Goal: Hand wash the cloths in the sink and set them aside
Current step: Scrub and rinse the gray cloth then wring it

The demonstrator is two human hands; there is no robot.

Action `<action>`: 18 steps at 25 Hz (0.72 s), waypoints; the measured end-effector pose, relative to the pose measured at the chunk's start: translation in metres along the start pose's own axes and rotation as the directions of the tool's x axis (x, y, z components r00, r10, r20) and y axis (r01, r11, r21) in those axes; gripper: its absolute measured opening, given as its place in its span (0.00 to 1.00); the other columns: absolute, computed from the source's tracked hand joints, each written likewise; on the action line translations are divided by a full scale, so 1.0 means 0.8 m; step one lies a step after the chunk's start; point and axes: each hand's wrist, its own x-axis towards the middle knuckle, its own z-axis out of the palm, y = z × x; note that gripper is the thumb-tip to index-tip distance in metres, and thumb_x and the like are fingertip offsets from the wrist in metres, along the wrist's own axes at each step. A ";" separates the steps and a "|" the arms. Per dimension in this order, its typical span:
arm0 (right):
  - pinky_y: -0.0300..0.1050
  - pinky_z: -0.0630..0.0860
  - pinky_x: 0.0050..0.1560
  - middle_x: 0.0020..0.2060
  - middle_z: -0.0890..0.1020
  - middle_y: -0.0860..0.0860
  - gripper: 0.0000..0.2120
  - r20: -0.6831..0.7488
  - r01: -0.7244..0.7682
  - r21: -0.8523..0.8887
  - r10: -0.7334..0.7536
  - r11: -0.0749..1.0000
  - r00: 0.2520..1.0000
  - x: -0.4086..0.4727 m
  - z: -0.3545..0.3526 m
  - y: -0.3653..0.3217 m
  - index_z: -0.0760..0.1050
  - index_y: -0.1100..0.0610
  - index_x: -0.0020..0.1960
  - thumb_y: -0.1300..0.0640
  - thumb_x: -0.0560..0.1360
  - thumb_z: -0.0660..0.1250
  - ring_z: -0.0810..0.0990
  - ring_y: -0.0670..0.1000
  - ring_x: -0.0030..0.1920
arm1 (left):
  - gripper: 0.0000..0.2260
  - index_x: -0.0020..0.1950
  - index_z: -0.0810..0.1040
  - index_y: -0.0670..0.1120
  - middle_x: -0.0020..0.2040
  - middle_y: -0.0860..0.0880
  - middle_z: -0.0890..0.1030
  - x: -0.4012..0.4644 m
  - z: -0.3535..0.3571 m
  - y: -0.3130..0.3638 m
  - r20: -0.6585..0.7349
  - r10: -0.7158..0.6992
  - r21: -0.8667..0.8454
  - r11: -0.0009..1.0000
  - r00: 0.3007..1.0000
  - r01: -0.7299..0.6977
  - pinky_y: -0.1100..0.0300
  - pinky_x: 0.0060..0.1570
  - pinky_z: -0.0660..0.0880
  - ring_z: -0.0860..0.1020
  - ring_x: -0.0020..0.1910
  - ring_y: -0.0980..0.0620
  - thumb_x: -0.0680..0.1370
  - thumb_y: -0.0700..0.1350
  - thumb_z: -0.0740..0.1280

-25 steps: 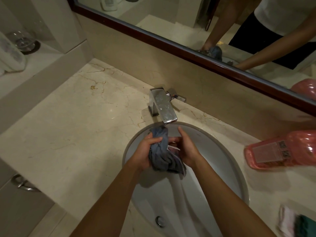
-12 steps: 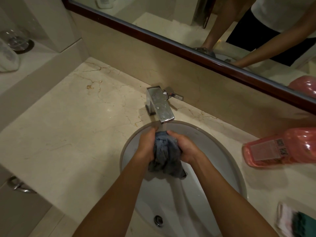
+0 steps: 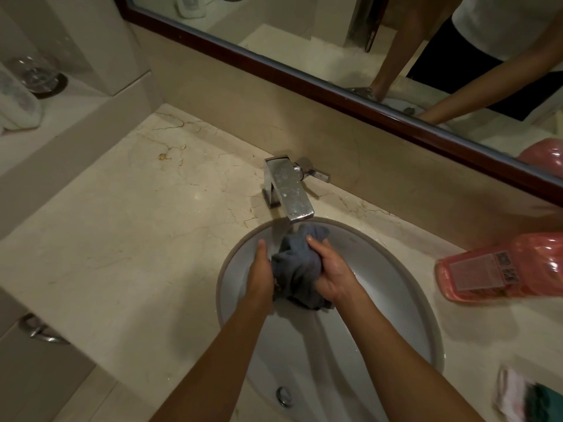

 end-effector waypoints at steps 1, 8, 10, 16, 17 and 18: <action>0.62 0.77 0.60 0.60 0.80 0.65 0.22 -0.002 0.015 0.048 -0.015 0.999 1.000 -0.001 0.002 0.000 0.72 0.55 0.67 0.62 0.73 0.68 0.79 0.65 0.63 | 0.31 0.64 0.80 0.47 0.61 0.38 0.81 0.000 -0.001 -0.001 0.048 -0.019 -0.031 0.999 0.999 0.021 0.52 0.46 0.81 0.81 0.57 0.40 0.79 0.69 0.55; 0.60 0.64 0.75 0.67 0.75 0.67 0.20 -0.070 -0.040 -0.053 0.036 0.998 0.997 0.012 0.002 -0.016 0.69 0.66 0.72 0.58 0.83 0.59 0.74 0.64 0.68 | 0.21 0.64 0.81 0.43 0.61 0.39 0.83 0.002 -0.001 -0.005 0.201 0.100 0.041 0.993 0.975 -0.110 0.47 0.60 0.77 0.81 0.60 0.39 0.81 0.56 0.64; 0.60 0.69 0.71 0.66 0.76 0.67 0.20 -0.058 0.037 -0.143 -0.046 0.989 0.997 0.009 -0.004 -0.016 0.72 0.67 0.70 0.58 0.81 0.62 0.75 0.65 0.68 | 0.19 0.62 0.82 0.41 0.58 0.39 0.84 -0.002 -0.003 0.003 0.156 0.190 0.030 0.980 0.969 -0.197 0.44 0.61 0.77 0.82 0.58 0.39 0.81 0.54 0.64; 0.47 0.83 0.46 0.52 0.86 0.59 0.12 -0.086 0.159 -0.338 -0.199 0.928 0.976 0.009 -0.018 -0.005 0.78 0.59 0.60 0.57 0.79 0.68 0.86 0.56 0.52 | 0.16 0.64 0.79 0.41 0.58 0.39 0.83 -0.011 -0.001 0.020 0.048 0.363 0.001 0.932 0.931 -0.363 0.41 0.62 0.77 0.81 0.59 0.40 0.82 0.50 0.64; 0.45 0.83 0.44 0.51 0.86 0.59 0.10 -0.099 0.175 -0.326 -0.218 0.929 0.971 0.011 -0.018 -0.004 0.79 0.58 0.59 0.57 0.79 0.68 0.86 0.56 0.51 | 0.14 0.64 0.78 0.40 0.58 0.39 0.83 -0.013 0.000 0.023 0.042 0.369 -0.022 0.929 0.928 -0.369 0.41 0.61 0.77 0.82 0.58 0.40 0.82 0.46 0.65; 0.44 0.83 0.41 0.50 0.86 0.58 0.08 -0.127 0.181 -0.328 -0.234 0.927 0.964 0.012 -0.017 -0.003 0.79 0.57 0.58 0.57 0.80 0.67 0.87 0.55 0.49 | 0.12 0.63 0.78 0.40 0.58 0.38 0.83 -0.013 0.003 0.026 0.055 0.360 -0.051 0.932 0.931 -0.358 0.42 0.60 0.78 0.82 0.58 0.40 0.82 0.44 0.65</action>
